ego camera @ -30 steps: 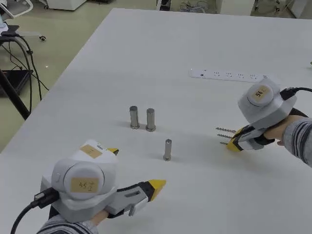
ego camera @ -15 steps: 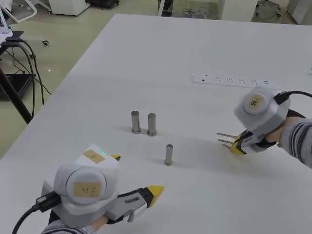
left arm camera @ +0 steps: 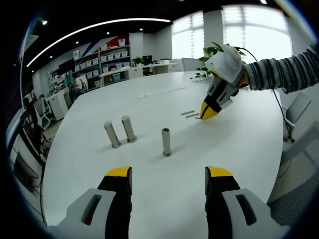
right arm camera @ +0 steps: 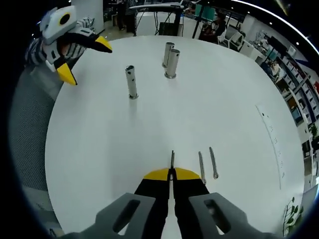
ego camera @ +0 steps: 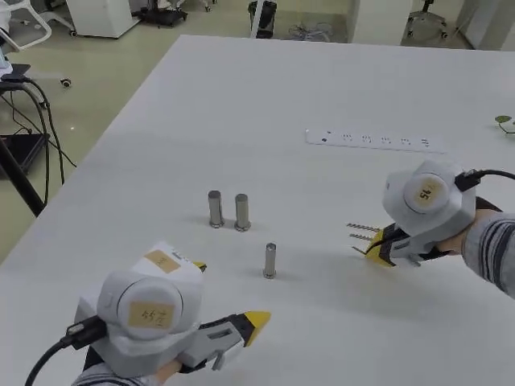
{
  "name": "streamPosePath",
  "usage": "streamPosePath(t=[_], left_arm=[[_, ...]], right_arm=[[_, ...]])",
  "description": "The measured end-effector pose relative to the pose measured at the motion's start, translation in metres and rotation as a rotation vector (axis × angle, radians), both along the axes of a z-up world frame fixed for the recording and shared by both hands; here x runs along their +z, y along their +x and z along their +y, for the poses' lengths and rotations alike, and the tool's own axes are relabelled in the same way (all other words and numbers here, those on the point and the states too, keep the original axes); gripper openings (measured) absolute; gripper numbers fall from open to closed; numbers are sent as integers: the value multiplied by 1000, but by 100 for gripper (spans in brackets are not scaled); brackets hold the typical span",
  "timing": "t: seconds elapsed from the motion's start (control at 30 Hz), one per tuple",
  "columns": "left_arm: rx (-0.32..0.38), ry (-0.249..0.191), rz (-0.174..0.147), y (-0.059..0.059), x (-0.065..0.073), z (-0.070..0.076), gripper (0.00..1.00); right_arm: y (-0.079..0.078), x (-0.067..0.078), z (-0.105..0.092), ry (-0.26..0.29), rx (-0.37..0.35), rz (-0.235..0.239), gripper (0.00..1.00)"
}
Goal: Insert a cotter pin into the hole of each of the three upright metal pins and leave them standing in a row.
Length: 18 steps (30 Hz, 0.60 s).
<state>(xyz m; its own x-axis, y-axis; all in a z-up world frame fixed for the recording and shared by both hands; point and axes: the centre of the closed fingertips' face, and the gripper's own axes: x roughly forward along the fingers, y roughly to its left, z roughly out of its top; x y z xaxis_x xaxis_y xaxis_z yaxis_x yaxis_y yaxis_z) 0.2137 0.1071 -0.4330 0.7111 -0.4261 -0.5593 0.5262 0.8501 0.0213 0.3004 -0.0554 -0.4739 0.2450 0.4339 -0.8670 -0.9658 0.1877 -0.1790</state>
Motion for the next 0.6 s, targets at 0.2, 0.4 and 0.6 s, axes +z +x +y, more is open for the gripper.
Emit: streamPosePath(t=[0.2, 0.4, 0.6], left_arm=[[-31, -5, 2, -1, 4, -8, 51], [-61, -42, 13, -3, 8, -18, 46], [-80, -123, 32, -3, 15, -30, 38]], right_arm=[[-18, 7, 17, 17, 109, -51, 0], [-31, 18, 35, 61, 182, -88, 0], [-47, 31, 53, 95, 291, -130, 0]])
